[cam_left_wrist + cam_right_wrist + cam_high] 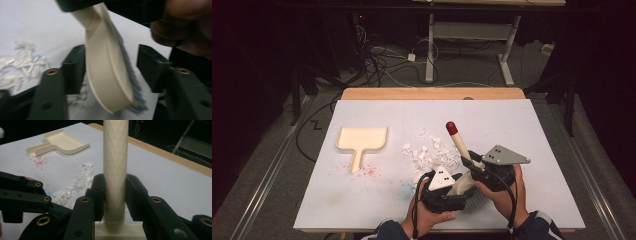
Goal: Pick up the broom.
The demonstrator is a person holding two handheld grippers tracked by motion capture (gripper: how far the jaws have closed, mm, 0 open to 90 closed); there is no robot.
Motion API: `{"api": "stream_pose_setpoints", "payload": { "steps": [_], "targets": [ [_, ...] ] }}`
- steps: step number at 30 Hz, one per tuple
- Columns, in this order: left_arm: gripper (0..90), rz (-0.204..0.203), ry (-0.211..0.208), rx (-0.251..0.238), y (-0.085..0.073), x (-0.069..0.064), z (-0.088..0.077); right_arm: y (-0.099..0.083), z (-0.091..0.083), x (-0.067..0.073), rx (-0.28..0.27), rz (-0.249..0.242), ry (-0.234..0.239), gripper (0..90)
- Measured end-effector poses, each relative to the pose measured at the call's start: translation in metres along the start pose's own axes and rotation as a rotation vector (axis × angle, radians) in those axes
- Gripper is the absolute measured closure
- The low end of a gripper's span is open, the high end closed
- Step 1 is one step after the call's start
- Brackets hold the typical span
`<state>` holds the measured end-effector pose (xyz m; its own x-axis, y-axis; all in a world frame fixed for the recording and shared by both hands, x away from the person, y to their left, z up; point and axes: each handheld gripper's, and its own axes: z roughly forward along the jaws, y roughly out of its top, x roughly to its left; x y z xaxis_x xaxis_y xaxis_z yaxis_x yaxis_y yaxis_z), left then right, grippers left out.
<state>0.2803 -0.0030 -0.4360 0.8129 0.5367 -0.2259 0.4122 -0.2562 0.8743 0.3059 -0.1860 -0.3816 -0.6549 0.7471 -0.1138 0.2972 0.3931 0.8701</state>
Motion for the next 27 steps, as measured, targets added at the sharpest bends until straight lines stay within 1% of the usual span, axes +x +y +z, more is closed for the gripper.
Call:
{"api": "stream_pose_setpoints", "payload": {
  "steps": [1,2,3,4,6,8,10,11,12,13,14,15,16,17,18,20,21,23,24,25,26,27],
  "targets": [
    [53.0,-0.011,-0.011,0.0,-0.002,0.002,0.0,0.0,0.0,0.001,-0.005,0.001,0.0,72.0],
    [54.2,-0.04,-0.04,-0.012,-0.005,0.008,-0.001,0.0,-0.001,0.002,-0.013,0.003,-0.005,72.0],
    [55.0,-0.04,-0.04,-0.012,-0.005,0.008,-0.001,0.0,-0.001,0.002,-0.013,0.003,-0.005,72.0],
    [55.0,-0.036,-0.043,-0.011,-0.005,0.009,-0.001,0.0,-0.001,0.004,-0.013,-0.007,-0.005,72.0],
    [56.8,-0.025,-0.038,-0.008,-0.004,0.01,-0.003,0.001,-0.004,0.004,-0.028,0.0,-0.004,71.7],
    [58.7,-0.021,-0.042,0.0,-0.003,0.013,-0.006,0.002,-0.007,0.002,-0.035,0.01,0.009,71.6],
    [61.0,-0.018,-0.041,0.002,-0.002,0.014,-0.007,0.003,-0.011,0.002,-0.043,-0.001,0.017,71.0],
    [62.6,-0.006,-0.041,0.005,0.0,0.017,-0.012,0.003,-0.013,0.001,-0.054,-0.005,0.029,70.7],
    [63.8,-0.006,-0.041,0.005,0.0,0.017,-0.012,0.004,-0.016,-0.001,-0.067,-0.005,0.044,70.3],
    [64.7,0.011,-0.056,0.011,0.002,0.022,-0.017,0.004,-0.019,-0.004,-0.077,-0.014,0.068,69.4],
    [65.3,0.041,-0.06,0.014,0.004,0.023,-0.021,0.005,-0.021,-0.005,-0.081,-0.014,0.082,67.8],
    [65.3,0.041,-0.06,0.014,0.004,0.023,-0.021,0.005,-0.024,-0.009,-0.093,-0.01,0.099,66.0],
    [65.3,0.057,-0.069,0.019,0.006,0.023,-0.023,0.005,-0.024,-0.009,-0.093,-0.01,0.099,66.0],
    [65.3,0.071,-0.082,0.021,0.007,0.024,-0.026,0.006,-0.028,-0.013,-0.106,-0.02,0.14,61.9],
    [65.3,0.111,-0.105,0.04,0.011,0.024,-0.03,0.006,-0.03,-0.015,-0.112,-0.031,0.165,61.0],
    [65.4,0.138,-0.127,0.054,0.013,0.024,-0.034,0.007,-0.035,-0.018,-0.108,-0.078,0.21,55.9],
    [65.3,0.146,-0.142,0.061,0.014,0.025,-0.037,0.007,-0.036,-0.02,-0.093,-0.106,0.218,51.7],
    [65.3,0.167,-0.146,0.074,0.014,0.027,-0.042,0.006,-0.037,-0.023,-0.069,-0.141,0.277,47.7],
    [65.3,0.18,-0.15,0.083,0.014,0.029,-0.045,0.005,-0.037,-0.024,-0.056,-0.159,0.275,45.8],
    [65.3,0.18,-0.15,0.083,0.014,0.029,-0.045,0.003,-0.038,-0.025,-0.049,-0.191,0.267,44.8],
    [65.3,0.197,-0.157,0.083,0.013,0.031,-0.049,0.002,-0.038,-0.026,-0.036,-0.227,0.31,44.0],
    [65.3,0.206,-0.17,0.085,0.012,0.034,-0.052,0.0,-0.037,-0.027,-0.016,-0.234,0.345,43.3]
  ]
}}
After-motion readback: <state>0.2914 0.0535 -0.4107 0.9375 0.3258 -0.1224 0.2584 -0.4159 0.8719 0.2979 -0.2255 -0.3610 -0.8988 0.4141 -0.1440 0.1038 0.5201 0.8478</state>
